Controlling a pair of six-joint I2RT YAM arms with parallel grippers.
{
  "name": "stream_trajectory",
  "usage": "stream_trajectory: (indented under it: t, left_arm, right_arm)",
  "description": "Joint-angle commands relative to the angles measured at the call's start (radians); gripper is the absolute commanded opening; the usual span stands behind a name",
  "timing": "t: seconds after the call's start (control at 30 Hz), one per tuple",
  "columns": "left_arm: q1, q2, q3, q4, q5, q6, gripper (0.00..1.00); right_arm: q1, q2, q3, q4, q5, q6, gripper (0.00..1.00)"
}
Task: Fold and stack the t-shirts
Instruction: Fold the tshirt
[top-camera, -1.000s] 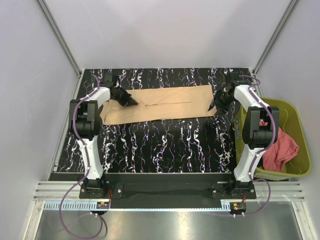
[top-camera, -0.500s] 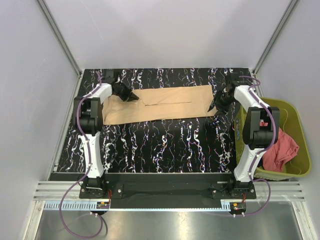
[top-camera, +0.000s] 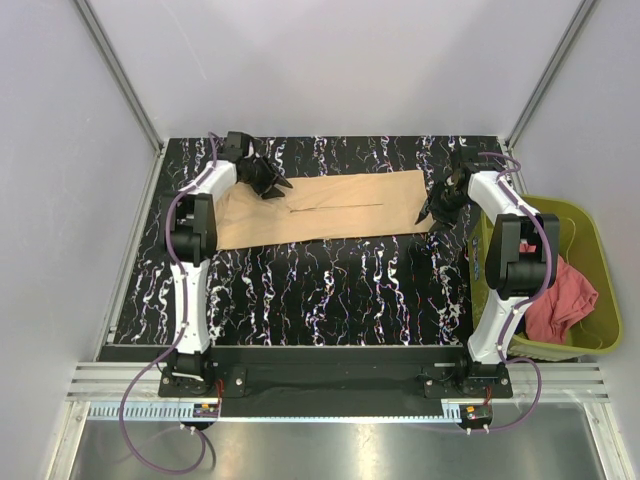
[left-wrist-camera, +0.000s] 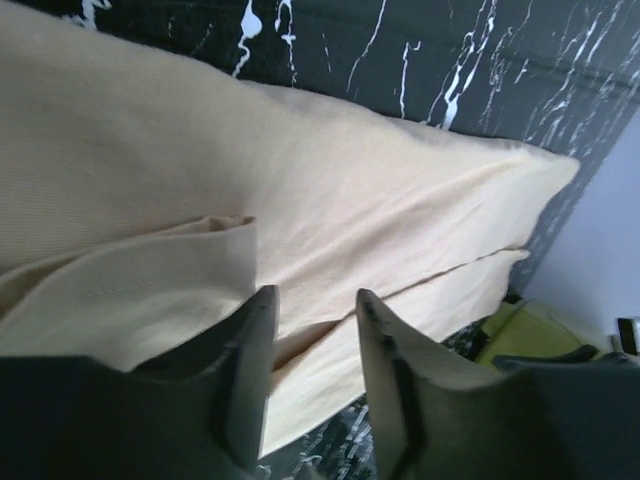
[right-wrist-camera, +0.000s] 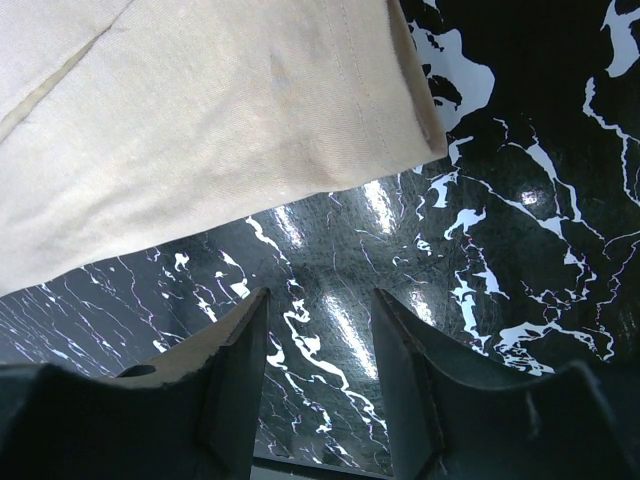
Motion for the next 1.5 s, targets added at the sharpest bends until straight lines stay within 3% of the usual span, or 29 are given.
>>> stream_trajectory:
  t: [0.0,0.07,0.17,0.37,0.5,0.73,0.97,1.13,1.47]
  left_arm:
    - [0.005,-0.079,0.036,-0.043,-0.057,0.103,0.49]
    - [0.006,-0.13,0.014,-0.046,-0.094,0.153,0.55]
    - [0.011,-0.177,-0.008,-0.044,-0.091,0.207,0.56]
    - [0.043,-0.256,-0.115,-0.037,-0.045,0.223,0.54]
    - [0.075,-0.338,-0.207,-0.012,-0.04,0.242,0.52]
    - [0.188,-0.446,-0.344,0.037,-0.057,0.221,0.48]
    - [0.216,-0.477,-0.437,0.1,-0.045,0.187,0.46]
    - [0.247,-0.53,-0.542,0.153,-0.031,0.169,0.45]
    - [0.291,-0.567,-0.612,0.186,-0.005,0.166,0.44]
  right_arm:
    - [0.007,-0.057,0.003,-0.006,-0.018,-0.006,0.52]
    - [0.007,-0.054,0.003,-0.006,-0.019,-0.006,0.52]
    - [0.007,-0.052,0.006,-0.006,-0.018,-0.004,0.52]
    - [0.01,-0.035,0.031,0.013,-0.083,-0.012,0.53]
    - [0.086,-0.002,0.074,0.154,-0.182,-0.007,0.54]
    - [0.301,0.23,0.354,0.417,-0.3,0.105,0.55]
    - [0.408,0.465,0.592,0.661,-0.308,0.283,0.55]
    - [0.471,0.667,0.84,0.664,-0.312,0.358,0.52]
    - [0.513,0.836,1.013,0.65,-0.257,0.39,0.44]
